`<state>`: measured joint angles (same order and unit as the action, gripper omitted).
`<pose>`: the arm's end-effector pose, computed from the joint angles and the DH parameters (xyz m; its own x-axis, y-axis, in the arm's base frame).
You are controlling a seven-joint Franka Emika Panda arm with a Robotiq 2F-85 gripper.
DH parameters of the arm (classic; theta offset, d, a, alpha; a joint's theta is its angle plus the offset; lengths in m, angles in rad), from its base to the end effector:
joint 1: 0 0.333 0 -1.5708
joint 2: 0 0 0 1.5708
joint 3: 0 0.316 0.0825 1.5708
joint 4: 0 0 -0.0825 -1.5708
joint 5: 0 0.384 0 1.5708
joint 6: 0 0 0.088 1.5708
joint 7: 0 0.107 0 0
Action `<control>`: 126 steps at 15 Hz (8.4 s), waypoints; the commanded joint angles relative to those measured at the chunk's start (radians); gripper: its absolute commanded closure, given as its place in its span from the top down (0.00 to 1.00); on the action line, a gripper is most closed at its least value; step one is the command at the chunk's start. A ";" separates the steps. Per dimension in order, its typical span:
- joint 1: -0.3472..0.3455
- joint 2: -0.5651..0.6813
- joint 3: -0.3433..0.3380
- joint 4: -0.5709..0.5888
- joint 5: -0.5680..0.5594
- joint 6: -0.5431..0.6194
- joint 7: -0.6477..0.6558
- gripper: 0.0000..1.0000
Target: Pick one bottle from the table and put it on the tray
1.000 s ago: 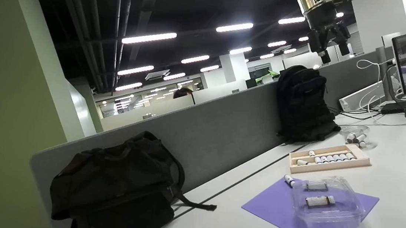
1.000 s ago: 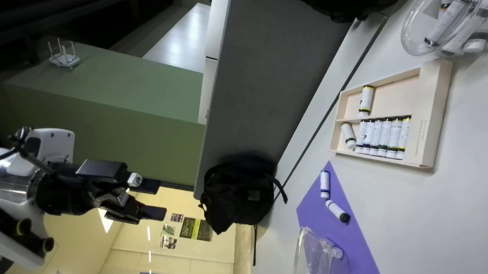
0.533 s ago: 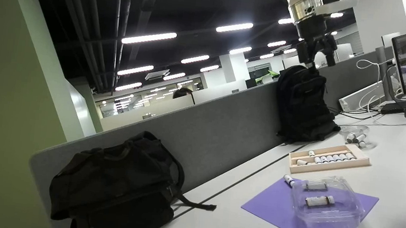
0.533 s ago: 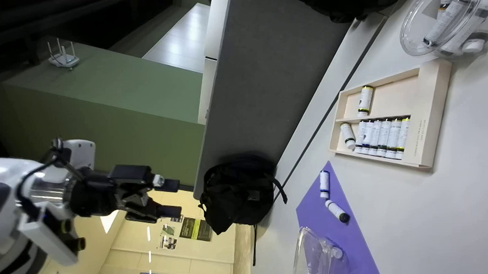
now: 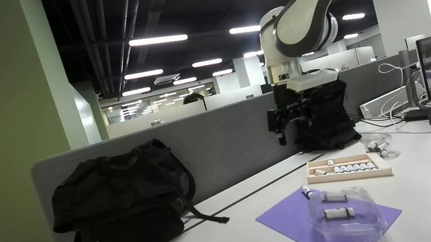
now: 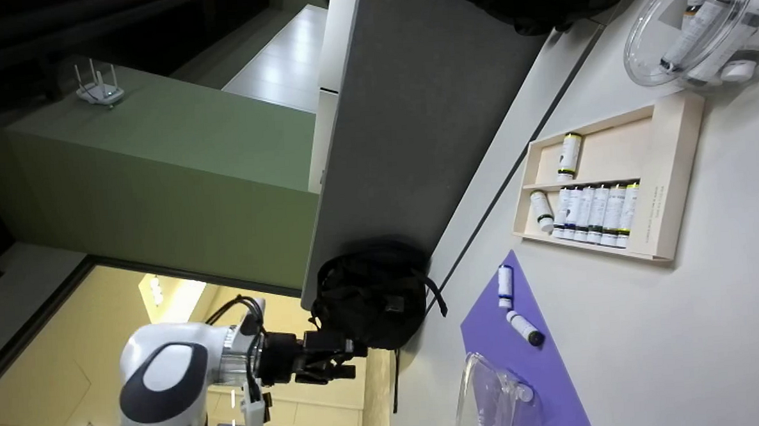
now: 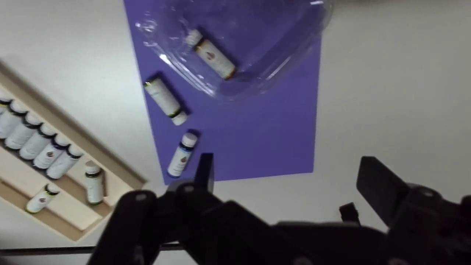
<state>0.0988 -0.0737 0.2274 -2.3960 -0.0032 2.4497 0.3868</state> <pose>0.4706 0.1593 0.3564 0.9906 -0.0592 0.1230 -0.0559 -0.9980 -0.0297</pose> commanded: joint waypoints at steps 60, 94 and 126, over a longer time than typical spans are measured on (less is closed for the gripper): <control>0.356 0.770 -0.476 0.242 0.274 0.793 0.251 1.00; 0.301 0.664 -0.535 0.081 0.443 0.838 0.150 0.27; -0.163 0.665 -0.292 0.309 0.357 0.750 -0.025 0.07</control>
<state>-0.1060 0.5561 -0.0387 -2.1231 0.3510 3.1902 0.3489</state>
